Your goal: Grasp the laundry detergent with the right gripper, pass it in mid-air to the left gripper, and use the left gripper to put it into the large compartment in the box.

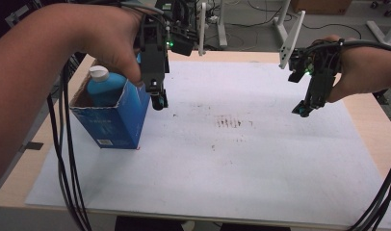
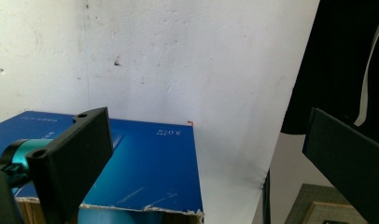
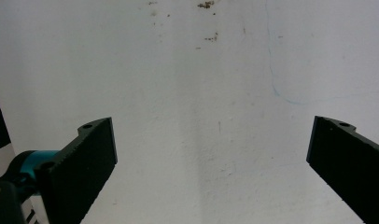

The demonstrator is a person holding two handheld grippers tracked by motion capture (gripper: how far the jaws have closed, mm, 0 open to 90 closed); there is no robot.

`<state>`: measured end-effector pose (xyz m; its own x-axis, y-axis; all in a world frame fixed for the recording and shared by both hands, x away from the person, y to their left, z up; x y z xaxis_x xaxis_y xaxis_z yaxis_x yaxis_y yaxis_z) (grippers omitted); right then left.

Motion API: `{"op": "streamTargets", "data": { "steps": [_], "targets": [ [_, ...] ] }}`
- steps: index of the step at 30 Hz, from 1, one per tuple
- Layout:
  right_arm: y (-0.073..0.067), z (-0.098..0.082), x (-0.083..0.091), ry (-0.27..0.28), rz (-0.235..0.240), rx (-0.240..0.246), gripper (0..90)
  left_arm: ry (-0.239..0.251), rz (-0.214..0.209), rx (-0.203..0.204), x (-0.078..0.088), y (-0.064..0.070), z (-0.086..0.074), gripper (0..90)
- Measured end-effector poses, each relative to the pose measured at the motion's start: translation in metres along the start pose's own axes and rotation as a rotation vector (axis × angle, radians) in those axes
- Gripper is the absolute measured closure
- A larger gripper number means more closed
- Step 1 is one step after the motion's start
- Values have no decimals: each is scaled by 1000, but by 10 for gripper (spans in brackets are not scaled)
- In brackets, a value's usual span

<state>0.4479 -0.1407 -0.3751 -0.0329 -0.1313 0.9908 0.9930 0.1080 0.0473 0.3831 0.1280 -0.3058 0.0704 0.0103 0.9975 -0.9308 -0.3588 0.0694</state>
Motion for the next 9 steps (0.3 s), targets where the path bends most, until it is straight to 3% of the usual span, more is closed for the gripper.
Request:
{"op": "streamTargets", "data": {
  "steps": [9],
  "targets": [
    [-1, 2, 1, 1, 6, 1, 6, 4, -14, -6, -1, 1, 4, 17]
  ]
}}
Point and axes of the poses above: each handheld gripper's, and its own axes: x roughly backward along the jaws, z roughly out of its top, y roughly to its right, the point moved 8 cm from there along -x, roughly forward along the jaws, and after that the axes turned 12 degrees about x, right-handed, at the moved point
